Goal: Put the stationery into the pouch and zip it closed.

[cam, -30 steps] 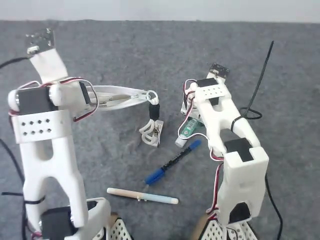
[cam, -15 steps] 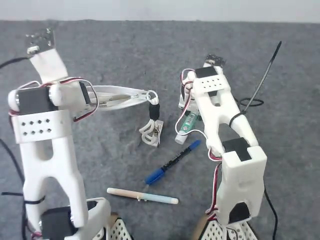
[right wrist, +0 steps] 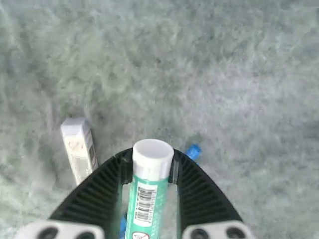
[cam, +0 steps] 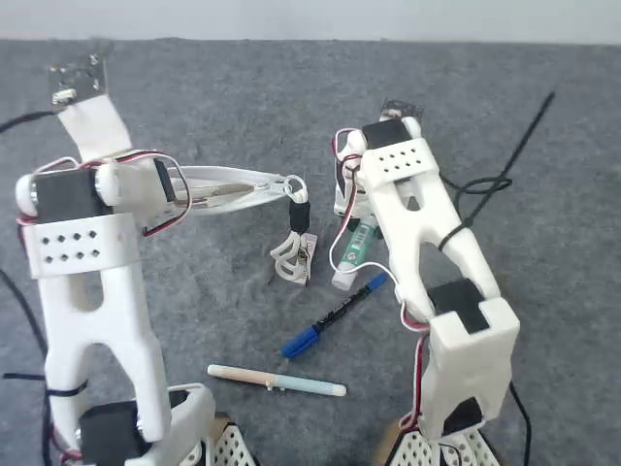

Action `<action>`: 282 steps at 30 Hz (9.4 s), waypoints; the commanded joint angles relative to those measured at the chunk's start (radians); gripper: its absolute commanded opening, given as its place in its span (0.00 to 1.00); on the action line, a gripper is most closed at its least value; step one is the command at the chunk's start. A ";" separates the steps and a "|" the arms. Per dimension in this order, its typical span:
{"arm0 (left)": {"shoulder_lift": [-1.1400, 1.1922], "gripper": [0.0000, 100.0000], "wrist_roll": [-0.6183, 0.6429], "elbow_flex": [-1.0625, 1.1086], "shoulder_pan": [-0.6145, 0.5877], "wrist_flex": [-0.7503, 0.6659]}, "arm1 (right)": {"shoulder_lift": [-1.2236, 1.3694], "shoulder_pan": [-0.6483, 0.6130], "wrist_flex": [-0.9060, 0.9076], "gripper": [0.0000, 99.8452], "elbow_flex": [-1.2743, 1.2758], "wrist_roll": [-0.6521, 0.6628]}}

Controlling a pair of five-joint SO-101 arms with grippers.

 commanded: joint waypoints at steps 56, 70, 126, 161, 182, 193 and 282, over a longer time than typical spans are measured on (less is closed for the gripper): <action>0.005 0.01 0.011 -0.007 0.000 0.008 | -1.132 -0.208 -0.699 0.01 0.951 0.138; 0.006 0.01 0.011 -0.007 0.006 0.008 | -1.219 -0.300 -0.828 0.01 0.994 0.138; 0.006 0.01 0.012 -0.007 0.006 0.008 | -1.018 -0.476 -1.908 0.01 1.117 0.672; 0.006 0.01 0.009 -0.007 -0.002 0.006 | -1.033 -0.487 -1.667 0.20 1.215 0.740; -0.003 0.01 0.011 -0.007 -0.003 0.006 | -1.271 -0.481 -1.415 0.20 1.215 0.724; -0.003 0.01 0.012 -0.013 -0.104 -0.002 | -1.419 -0.401 -1.201 0.07 1.214 0.655; 0.005 0.01 0.061 -0.039 -0.229 -0.018 | 0.197 -0.223 -0.458 0.01 0.075 0.092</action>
